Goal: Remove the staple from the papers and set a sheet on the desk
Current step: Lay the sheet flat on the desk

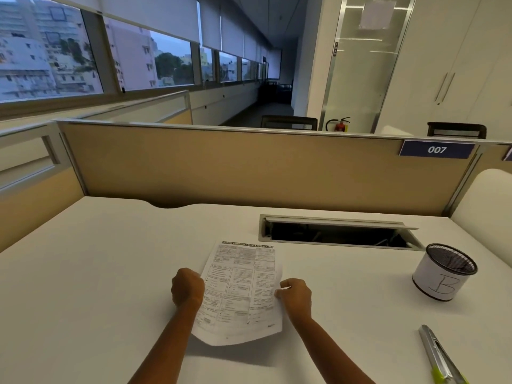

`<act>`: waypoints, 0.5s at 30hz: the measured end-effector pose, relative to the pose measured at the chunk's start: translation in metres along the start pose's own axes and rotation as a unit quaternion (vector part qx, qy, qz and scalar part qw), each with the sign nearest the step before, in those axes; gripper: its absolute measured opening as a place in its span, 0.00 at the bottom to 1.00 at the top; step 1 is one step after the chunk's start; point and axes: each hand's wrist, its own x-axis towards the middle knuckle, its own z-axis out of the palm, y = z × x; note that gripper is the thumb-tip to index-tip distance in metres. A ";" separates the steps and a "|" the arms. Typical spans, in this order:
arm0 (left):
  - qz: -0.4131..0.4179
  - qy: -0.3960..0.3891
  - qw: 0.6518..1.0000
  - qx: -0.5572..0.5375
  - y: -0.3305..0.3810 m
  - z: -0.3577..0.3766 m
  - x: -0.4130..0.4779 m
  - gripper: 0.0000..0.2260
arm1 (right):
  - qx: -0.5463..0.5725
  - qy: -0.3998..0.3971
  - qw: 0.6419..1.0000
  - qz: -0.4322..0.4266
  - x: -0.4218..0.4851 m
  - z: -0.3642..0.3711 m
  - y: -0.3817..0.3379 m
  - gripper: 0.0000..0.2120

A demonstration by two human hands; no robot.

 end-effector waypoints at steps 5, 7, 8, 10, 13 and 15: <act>0.040 0.025 0.998 -0.050 -0.008 -0.007 0.012 0.16 | 0.033 -0.009 0.997 -0.075 -0.025 0.011 -0.008 0.05; 0.044 0.034 0.997 -0.060 -0.012 -0.012 0.018 0.12 | 0.051 -0.005 0.994 -0.098 -0.029 0.013 -0.014 0.04; 0.044 0.041 0.996 -0.066 -0.012 -0.014 0.022 0.12 | 0.056 0.001 0.993 -0.105 -0.028 0.015 -0.018 0.03; 0.040 0.055 0.995 -0.078 -0.011 -0.014 0.029 0.13 | 0.055 0.016 0.992 -0.109 -0.020 0.020 -0.029 0.02; 0.047 0.066 0.993 -0.085 -0.006 -0.009 0.039 0.11 | 0.043 0.025 0.994 -0.102 -0.004 0.030 -0.045 0.02; 0.052 0.075 0.992 -0.087 -0.004 -0.003 0.047 0.09 | 0.044 0.028 0.995 -0.085 0.007 0.035 -0.053 0.06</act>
